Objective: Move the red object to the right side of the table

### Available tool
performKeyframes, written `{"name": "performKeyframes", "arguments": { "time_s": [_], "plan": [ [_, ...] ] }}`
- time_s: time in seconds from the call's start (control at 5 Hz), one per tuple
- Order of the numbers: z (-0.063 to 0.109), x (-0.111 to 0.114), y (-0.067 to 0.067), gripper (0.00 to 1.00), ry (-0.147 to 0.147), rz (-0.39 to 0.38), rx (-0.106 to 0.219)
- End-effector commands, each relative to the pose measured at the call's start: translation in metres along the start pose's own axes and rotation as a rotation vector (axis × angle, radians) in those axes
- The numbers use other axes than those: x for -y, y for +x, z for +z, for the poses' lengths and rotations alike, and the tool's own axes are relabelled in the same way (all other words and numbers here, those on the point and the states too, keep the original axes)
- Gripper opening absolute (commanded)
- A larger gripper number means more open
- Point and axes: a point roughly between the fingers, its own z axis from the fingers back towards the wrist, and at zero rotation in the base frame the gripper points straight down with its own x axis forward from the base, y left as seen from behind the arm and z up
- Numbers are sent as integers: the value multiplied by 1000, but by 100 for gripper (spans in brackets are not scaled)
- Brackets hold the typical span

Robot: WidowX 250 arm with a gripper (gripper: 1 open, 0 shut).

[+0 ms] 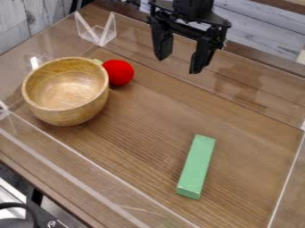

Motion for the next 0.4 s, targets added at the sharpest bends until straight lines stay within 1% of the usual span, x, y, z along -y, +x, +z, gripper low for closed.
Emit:
{"name": "performKeyframes", "arguments": {
  "time_s": [0.0,0.2],
  "plan": [
    [-10,-1,-2,100,9,-124,-23],
    [-15,-22,-5,100,51,-364,-25]
  ]
}}
